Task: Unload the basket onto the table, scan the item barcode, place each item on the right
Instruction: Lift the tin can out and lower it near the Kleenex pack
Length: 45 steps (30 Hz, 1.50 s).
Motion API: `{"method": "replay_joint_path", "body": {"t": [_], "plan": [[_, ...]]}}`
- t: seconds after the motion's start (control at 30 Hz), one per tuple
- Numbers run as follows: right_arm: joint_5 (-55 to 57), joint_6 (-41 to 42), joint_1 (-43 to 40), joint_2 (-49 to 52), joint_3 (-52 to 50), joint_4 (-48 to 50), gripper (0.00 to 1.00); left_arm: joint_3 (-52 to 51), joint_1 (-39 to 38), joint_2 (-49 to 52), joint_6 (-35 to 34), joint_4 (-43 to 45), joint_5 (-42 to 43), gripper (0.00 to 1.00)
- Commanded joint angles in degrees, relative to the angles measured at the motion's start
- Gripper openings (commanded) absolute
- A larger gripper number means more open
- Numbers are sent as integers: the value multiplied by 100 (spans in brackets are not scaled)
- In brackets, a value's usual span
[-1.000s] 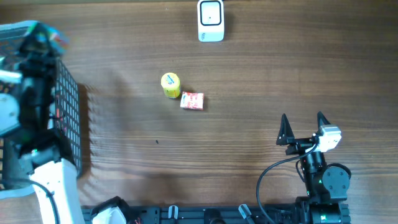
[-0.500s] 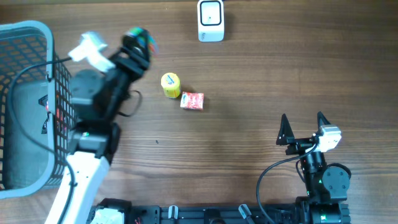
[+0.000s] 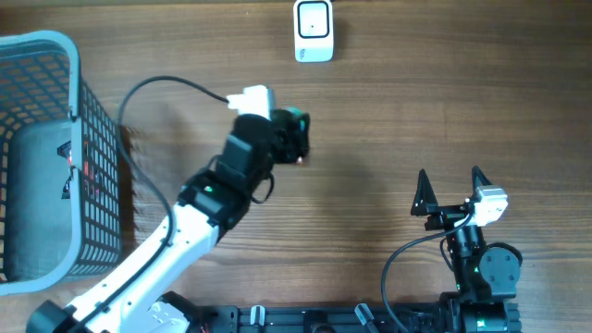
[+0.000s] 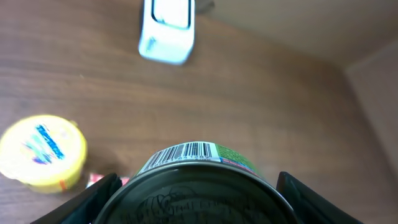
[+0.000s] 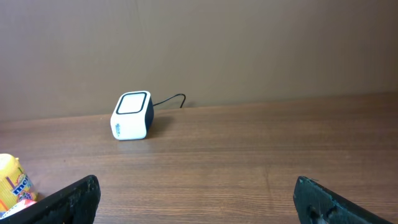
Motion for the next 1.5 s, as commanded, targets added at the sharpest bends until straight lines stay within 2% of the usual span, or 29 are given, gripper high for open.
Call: {"method": "replay_joint_path", "body": {"t": [0.0, 0.2, 0.4, 0.57, 0.8, 1.13, 1.4, 1.47], "plan": [[57, 74, 22, -15, -7, 13, 100, 92, -190, 74, 22, -111, -374, 71], [59, 76, 24, -15, -7, 13, 100, 92, -282, 83, -1110, -433, -684, 70], [59, 76, 24, -15, -7, 13, 100, 90, -302, 83, -2723, -1036, -981, 66], [59, 76, 24, -15, -7, 13, 100, 90, -540, 83, -3504, -1510, -1285, 64], [57, 79, 22, -15, -7, 13, 100, 90, -986, 254, -5263, -2385, -1864, 66], [59, 76, 24, -15, -7, 13, 100, 90, -935, 1335, -6398, -2444, -2133, 66], [59, 74, 24, -15, -7, 13, 100, 90, -590, 1873, -8030, -3032, -2065, 67], [59, 76, 22, -15, -7, 13, 100, 90, -455, 1873, -8157, -3091, -1998, 68]]}}
